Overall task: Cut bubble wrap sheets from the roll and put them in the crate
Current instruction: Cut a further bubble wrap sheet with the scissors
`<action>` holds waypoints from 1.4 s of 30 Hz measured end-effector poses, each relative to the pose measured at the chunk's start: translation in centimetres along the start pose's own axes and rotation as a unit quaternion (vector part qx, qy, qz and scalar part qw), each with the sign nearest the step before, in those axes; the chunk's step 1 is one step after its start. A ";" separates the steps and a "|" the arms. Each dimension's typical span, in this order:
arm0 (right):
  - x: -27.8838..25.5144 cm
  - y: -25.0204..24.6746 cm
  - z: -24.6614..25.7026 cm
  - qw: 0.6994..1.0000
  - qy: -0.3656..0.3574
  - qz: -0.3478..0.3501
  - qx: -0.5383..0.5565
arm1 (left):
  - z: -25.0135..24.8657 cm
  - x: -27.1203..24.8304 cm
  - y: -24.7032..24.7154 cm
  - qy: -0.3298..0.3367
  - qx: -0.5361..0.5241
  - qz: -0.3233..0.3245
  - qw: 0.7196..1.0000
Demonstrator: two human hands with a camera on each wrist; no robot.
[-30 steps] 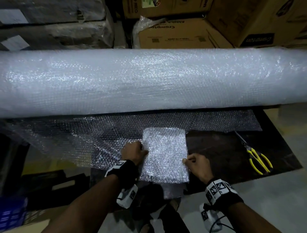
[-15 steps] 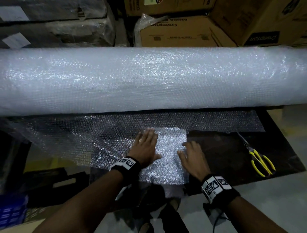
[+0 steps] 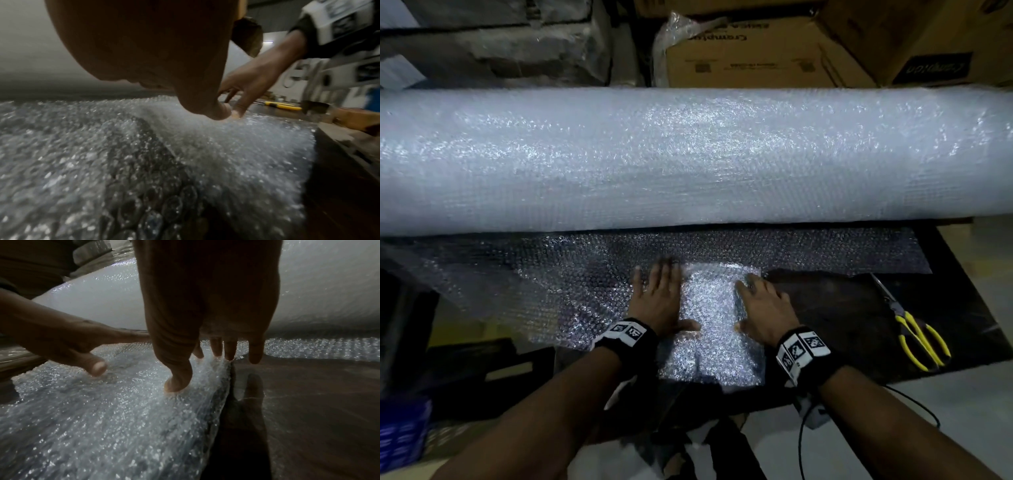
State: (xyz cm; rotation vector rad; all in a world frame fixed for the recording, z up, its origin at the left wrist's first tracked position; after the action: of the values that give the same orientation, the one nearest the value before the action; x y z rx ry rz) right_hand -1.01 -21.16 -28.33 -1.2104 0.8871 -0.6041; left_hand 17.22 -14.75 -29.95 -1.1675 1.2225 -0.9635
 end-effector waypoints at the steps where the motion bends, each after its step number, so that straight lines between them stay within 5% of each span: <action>1: 0.1 -0.1 0.1 1.000 -0.002 -0.001 -0.005 | -1.0 -0.2 -0.3 0.045 0.007 -0.008 0.999; 4: 0.2 -0.2 0.3 1.000 -0.003 0.007 -0.013 | -3.5 -1.7 1.1 0.159 0.023 0.040 0.986; 11: -0.7 -0.4 0.1 1.000 -0.006 -0.004 0.019 | -3.0 -2.9 2.4 0.150 0.002 0.061 0.987; 18: -5.0 0.1 3.7 0.992 -0.088 -0.090 -0.027 | 4.8 -6.7 1.5 -0.061 -0.067 -0.041 0.995; 25: -4.9 1.2 5.3 0.992 -0.096 -0.066 -0.048 | 11.6 -13.5 4.5 -0.216 -0.099 0.024 0.971; 33: -5.3 0.5 6.2 0.993 -0.077 -0.059 -0.072 | 11.7 -15.8 3.6 -0.146 -0.037 -0.031 0.988; 38: -6.1 -0.2 7.9 0.991 -0.074 -0.094 -0.058 | 8.3 -15.5 5.1 0.002 -0.006 0.012 1.000; 42: -6.6 1.1 8.1 0.993 -0.083 -0.064 -0.051 | 8.0 -16.5 5.4 0.004 -0.010 0.039 0.999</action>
State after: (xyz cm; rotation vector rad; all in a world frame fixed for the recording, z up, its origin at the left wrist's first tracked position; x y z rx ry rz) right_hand 2.17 -11.27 -26.89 -1.3965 0.7118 -0.5563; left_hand 22.75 3.33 -32.60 -1.1244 1.2773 -0.8998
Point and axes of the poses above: each hand's wrist, its own x-axis towards the middle knuckle, its own y-axis out of the palm, z = x × y, the point moved 9 cm from there along x, towards the middle knuckle, and after that the axes turned 13 degrees about -z, right-handed, at the moved point
